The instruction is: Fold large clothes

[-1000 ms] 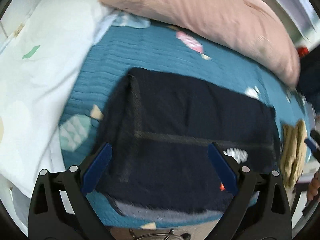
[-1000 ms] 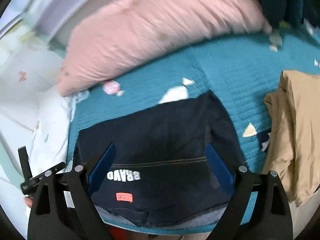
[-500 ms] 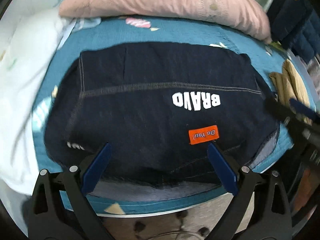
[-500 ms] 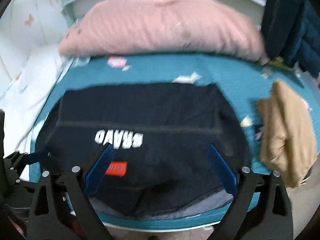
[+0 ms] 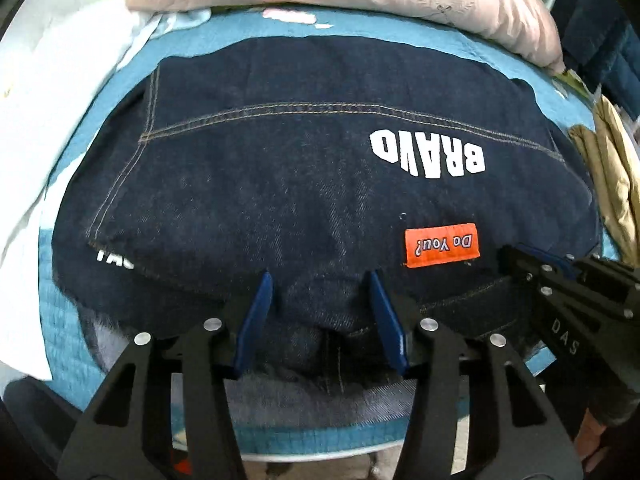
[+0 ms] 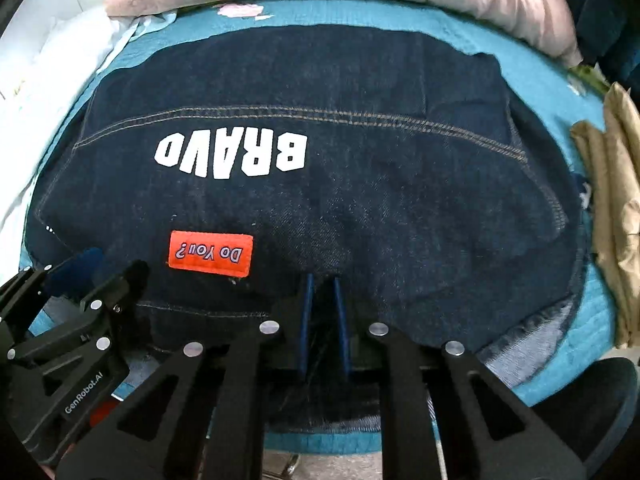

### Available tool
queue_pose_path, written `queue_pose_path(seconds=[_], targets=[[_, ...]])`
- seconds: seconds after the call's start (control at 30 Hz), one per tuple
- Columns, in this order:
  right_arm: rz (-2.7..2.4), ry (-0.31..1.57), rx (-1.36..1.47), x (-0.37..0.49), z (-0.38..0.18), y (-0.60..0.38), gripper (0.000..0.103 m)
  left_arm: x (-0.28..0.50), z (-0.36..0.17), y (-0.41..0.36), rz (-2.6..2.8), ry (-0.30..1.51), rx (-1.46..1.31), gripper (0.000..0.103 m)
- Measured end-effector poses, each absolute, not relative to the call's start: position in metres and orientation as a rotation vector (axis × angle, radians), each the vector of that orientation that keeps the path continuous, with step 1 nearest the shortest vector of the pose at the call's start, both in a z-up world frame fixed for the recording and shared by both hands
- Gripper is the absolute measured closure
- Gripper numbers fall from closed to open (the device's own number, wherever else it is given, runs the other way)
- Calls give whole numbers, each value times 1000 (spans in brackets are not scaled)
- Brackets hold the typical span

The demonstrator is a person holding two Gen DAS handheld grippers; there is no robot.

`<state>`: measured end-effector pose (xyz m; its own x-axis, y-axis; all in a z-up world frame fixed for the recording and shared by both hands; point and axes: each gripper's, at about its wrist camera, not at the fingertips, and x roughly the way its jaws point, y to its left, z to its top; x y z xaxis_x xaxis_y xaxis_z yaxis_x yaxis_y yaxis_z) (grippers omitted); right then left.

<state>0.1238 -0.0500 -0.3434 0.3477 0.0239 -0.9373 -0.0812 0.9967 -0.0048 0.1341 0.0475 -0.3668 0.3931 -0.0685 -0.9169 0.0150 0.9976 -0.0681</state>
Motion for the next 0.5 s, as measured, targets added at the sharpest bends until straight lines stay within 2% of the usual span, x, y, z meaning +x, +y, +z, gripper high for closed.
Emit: queue_pose_path(seconds=[0.17, 0.3, 0.37, 0.5], targets=[[110, 1217, 23, 112, -317, -56, 92, 126, -358, 61, -54, 1225, -185, 56], [120, 1268, 57, 129, -358, -62, 94, 133, -376, 69, -70, 1250, -267, 54], [110, 1286, 37, 132, -344, -58, 91, 136, -363, 71, -64, 1294, -272, 54], [160, 1244, 99, 136, -305, -67, 91, 136, -329, 84, -36, 1219, -220, 53]])
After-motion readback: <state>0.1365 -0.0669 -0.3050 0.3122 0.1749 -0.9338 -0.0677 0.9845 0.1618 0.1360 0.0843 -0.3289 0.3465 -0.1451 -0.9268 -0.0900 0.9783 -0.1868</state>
